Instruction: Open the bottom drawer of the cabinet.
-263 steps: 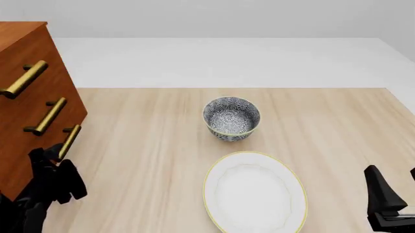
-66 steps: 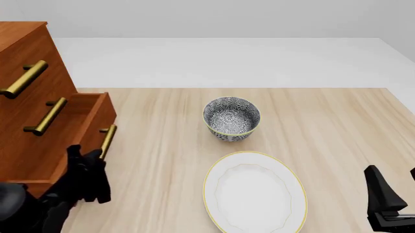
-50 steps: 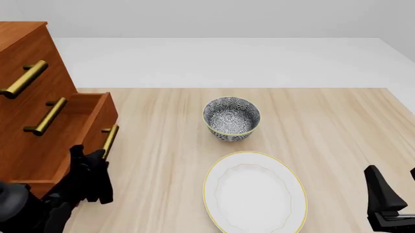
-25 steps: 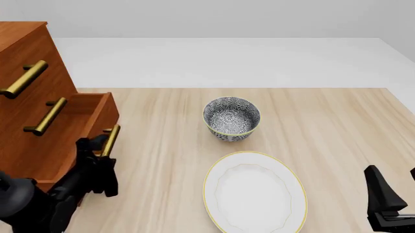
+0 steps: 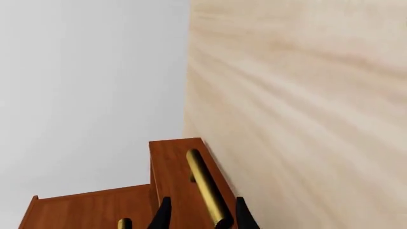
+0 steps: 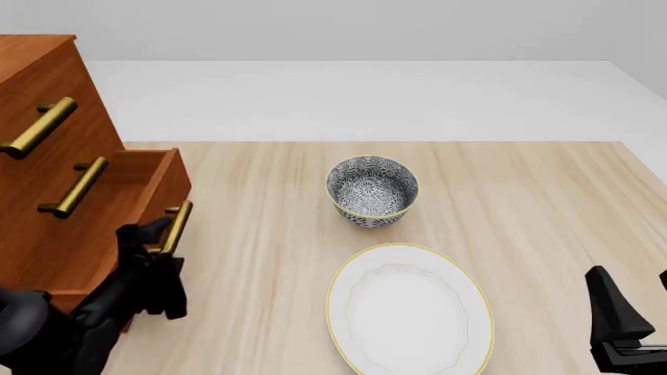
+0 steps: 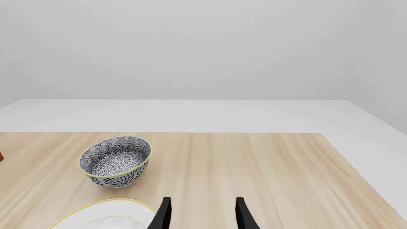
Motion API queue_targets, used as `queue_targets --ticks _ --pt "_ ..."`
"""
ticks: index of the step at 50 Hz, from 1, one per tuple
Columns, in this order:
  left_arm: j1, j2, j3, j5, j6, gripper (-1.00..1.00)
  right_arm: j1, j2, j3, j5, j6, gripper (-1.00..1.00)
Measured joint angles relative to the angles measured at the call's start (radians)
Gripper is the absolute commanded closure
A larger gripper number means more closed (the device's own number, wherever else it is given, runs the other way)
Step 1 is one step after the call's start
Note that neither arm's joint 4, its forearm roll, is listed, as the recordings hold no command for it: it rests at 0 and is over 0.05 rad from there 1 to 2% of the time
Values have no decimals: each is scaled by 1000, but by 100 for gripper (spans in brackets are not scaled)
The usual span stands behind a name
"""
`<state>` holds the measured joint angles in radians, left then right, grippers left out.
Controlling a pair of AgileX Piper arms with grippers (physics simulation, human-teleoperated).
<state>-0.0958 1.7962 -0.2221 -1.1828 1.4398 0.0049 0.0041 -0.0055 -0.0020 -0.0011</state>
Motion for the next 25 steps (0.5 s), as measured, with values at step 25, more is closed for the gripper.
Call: queue_targets --ticks 25 --pt "0 -62 77 -25 -43 -100 0 0 0 0 0 -100"
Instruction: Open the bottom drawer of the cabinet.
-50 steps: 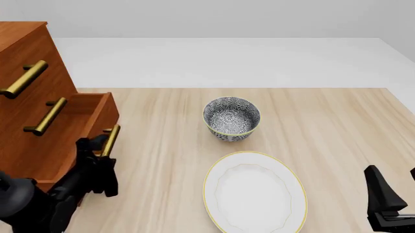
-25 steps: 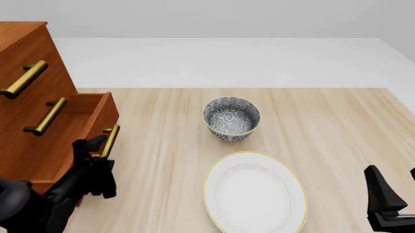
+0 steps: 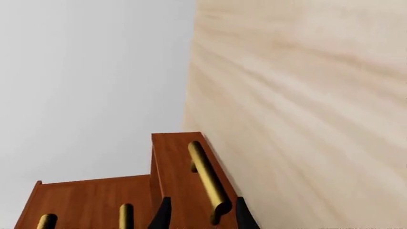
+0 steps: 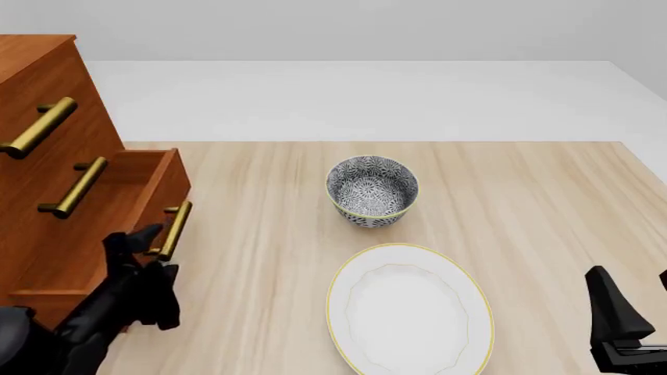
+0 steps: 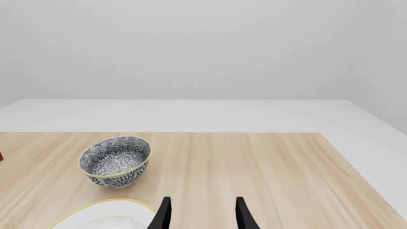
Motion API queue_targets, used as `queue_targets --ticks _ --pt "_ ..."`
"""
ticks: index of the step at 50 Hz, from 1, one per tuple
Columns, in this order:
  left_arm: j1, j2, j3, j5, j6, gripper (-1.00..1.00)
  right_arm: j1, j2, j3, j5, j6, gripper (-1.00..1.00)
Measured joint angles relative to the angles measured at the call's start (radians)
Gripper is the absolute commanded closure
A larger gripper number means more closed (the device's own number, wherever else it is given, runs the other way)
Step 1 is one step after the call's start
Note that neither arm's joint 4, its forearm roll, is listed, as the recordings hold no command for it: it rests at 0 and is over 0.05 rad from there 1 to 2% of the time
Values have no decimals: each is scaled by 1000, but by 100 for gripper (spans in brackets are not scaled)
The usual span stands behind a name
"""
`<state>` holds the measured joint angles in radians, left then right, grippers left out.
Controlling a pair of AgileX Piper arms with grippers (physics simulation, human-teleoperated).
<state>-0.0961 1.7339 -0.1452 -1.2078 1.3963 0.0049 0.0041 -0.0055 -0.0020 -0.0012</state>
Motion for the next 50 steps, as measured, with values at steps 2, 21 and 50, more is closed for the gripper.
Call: queue_targets --ticks 2,21,50 --pt "-2 -4 4 -2 -4 -100 0 0 0 0 0 -100" --pt "-17 -46 51 -10 -33 -100 0 0 0 0 0 -100" --pt "-54 -261 132 116 -78 -100 0 0 0 0 0 -100"
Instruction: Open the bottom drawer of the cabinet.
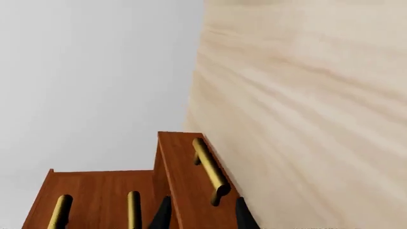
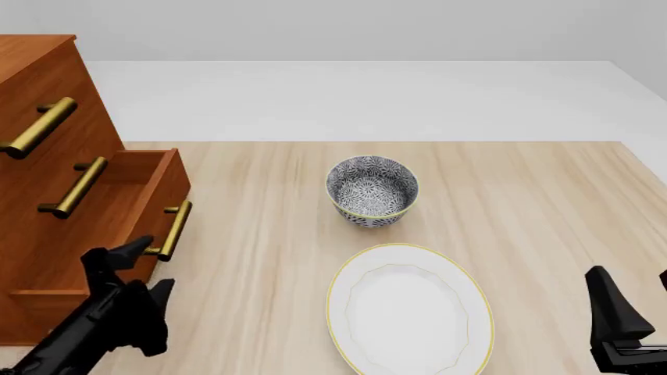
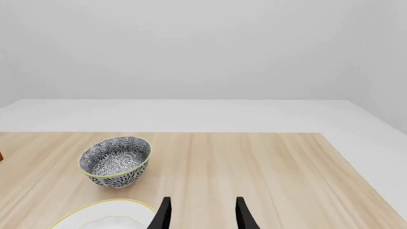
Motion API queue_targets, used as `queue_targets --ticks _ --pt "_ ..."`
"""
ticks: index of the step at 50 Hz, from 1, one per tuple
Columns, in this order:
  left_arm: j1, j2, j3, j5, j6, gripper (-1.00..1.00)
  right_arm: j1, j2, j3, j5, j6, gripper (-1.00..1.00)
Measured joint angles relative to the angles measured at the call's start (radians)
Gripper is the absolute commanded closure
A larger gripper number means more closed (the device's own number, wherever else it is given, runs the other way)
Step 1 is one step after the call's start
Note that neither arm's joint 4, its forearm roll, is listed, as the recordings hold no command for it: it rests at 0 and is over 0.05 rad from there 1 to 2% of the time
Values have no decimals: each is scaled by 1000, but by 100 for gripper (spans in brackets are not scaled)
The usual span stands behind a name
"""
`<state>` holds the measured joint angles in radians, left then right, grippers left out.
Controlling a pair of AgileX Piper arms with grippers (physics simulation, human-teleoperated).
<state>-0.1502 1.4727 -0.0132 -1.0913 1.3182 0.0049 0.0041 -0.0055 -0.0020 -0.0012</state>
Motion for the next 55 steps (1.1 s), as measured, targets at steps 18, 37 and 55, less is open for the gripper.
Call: queue_targets --ticks 18,37,55 --pt "-32 -472 -307 718 -356 -100 0 0 0 0 0 -100" --pt "-31 -495 -666 1154 -884 -100 0 0 0 0 0 -100" --pt "60 -504 -694 1275 -1156 -100 0 0 0 0 0 -100"
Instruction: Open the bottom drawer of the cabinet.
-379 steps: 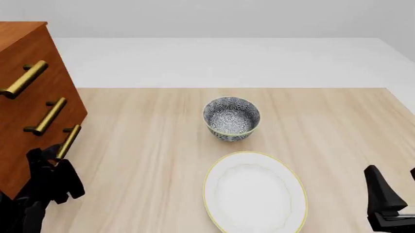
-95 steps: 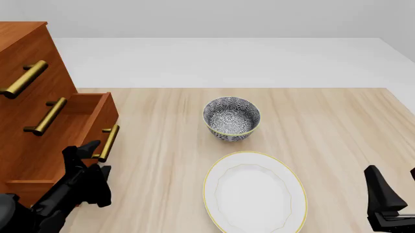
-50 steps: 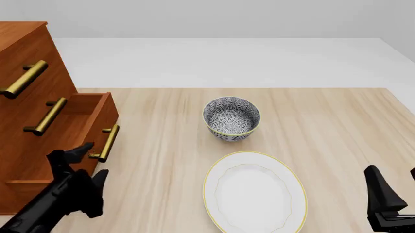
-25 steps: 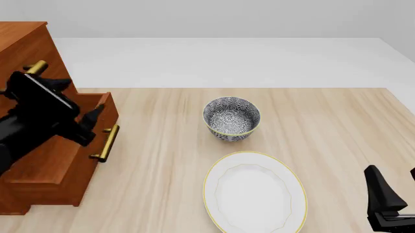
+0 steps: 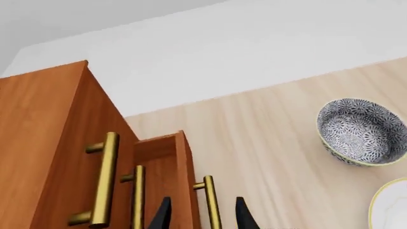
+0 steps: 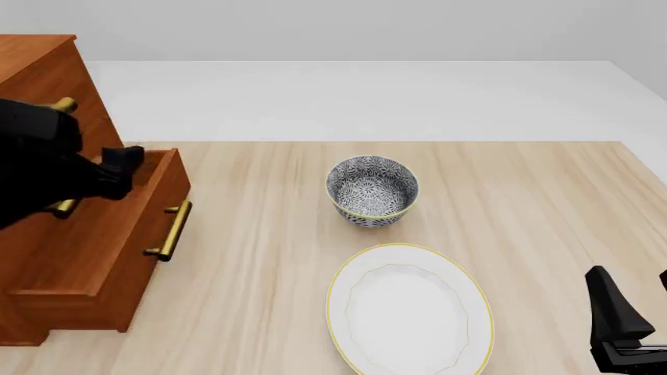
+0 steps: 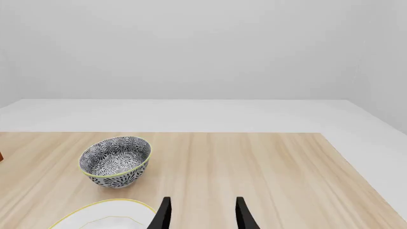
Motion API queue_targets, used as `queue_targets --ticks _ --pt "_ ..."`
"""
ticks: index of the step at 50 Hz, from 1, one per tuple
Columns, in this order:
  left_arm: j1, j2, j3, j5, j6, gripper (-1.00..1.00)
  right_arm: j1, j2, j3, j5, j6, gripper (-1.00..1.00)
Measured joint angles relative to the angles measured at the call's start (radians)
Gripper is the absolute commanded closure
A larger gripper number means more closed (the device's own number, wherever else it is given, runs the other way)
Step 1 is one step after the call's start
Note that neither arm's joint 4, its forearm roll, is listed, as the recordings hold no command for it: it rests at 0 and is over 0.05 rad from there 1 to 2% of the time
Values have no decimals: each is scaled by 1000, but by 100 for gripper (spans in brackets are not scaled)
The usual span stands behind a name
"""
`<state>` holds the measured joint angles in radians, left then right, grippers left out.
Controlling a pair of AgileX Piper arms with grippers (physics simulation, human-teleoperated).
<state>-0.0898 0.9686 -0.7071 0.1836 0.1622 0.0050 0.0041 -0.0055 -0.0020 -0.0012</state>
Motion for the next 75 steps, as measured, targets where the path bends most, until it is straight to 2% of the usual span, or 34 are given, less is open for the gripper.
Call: queue_targets --ticks 10,23,75 --pt "35 10 28 5 -68 -100 0 0 0 0 0 -100" --pt "61 75 71 -38 -113 -100 0 0 0 0 0 -100" --pt "83 227 242 -216 -217 -100 0 0 0 0 0 -100"
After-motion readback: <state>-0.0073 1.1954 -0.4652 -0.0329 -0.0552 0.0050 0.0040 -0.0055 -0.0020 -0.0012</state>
